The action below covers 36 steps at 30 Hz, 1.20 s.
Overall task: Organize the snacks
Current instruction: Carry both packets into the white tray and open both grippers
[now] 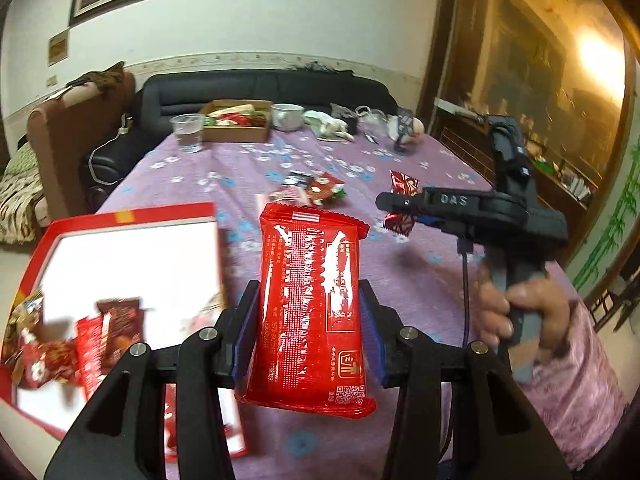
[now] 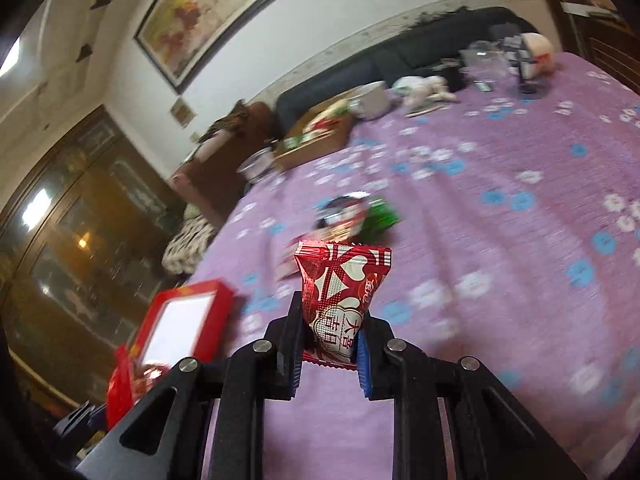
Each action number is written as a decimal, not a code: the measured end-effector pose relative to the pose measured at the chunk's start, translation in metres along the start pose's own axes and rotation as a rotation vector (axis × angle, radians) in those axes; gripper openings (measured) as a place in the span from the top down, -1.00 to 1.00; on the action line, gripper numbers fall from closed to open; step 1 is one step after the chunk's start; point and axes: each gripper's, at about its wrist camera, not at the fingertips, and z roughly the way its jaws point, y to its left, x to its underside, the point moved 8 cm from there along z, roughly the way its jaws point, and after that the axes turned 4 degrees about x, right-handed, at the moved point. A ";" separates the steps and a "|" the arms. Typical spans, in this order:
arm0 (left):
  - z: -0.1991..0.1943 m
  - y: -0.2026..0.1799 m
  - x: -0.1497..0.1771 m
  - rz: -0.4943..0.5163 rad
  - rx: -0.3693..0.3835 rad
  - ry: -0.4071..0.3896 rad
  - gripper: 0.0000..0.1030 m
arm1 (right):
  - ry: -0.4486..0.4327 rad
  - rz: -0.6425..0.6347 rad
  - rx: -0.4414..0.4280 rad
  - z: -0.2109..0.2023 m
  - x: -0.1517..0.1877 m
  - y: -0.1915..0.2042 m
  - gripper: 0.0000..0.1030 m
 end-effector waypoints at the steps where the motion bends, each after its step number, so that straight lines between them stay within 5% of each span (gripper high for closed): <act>1: -0.004 0.007 0.002 -0.014 -0.007 -0.006 0.14 | 0.005 -0.009 -0.015 0.000 0.004 0.011 0.58; 17: -0.044 0.107 0.016 -0.156 -0.155 -0.089 0.14 | 0.137 -0.227 -0.167 0.032 0.078 0.168 0.58; 33: -0.039 0.159 0.042 -0.211 -0.305 -0.032 0.12 | 0.226 -0.370 -0.173 0.063 0.135 0.229 0.50; 36: -0.042 0.158 0.039 -0.184 -0.340 -0.043 -0.05 | 0.202 -0.374 -0.156 0.059 0.132 0.226 0.29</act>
